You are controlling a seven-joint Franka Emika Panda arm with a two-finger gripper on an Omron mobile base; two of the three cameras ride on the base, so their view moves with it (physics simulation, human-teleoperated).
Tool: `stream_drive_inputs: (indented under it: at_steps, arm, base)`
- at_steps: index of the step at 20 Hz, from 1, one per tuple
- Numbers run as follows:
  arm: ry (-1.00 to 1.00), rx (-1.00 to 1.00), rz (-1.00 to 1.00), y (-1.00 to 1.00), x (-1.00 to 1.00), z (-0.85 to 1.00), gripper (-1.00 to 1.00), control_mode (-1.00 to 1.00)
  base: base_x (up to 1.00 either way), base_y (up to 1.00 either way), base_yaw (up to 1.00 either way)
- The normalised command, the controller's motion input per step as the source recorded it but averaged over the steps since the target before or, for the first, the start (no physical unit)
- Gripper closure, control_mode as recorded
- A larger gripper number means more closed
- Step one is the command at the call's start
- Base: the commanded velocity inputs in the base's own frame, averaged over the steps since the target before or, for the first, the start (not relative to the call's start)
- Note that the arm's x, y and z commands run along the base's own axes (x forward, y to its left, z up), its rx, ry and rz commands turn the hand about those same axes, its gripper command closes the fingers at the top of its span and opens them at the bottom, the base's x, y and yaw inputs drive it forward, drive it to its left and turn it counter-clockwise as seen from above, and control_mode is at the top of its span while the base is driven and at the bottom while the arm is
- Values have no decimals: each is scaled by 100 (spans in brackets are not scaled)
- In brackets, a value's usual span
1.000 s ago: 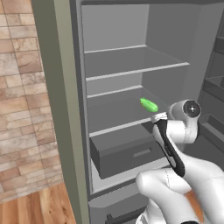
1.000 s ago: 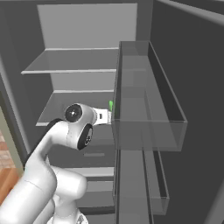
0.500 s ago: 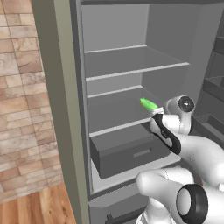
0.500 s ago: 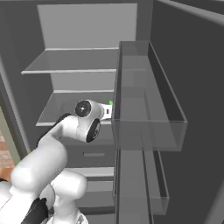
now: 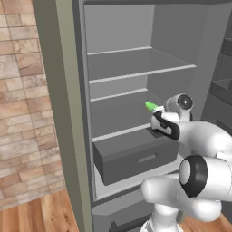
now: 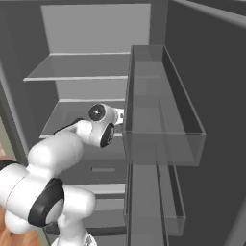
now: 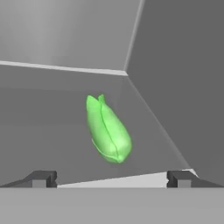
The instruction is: Place one corn and one chicken drumstick in each tupperware on the nearby counter, to pack two identical lunches.
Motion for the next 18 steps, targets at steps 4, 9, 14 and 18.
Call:
stream_drive_inputs:
  at_steps: [4,9,14,18]
  arm:
    - [0,0,0,0,37,-9,-100,-100]
    - [5,0,0,0,38,-13,-100,-100]
    - [7,0,0,0,37,-15,-100,-100]
    - [11,0,0,-4,27,-24,-100,-100]
  base:
    - [0,0,0]
    - [0,0,0]
    - [0,0,0]
    - [0,0,0]
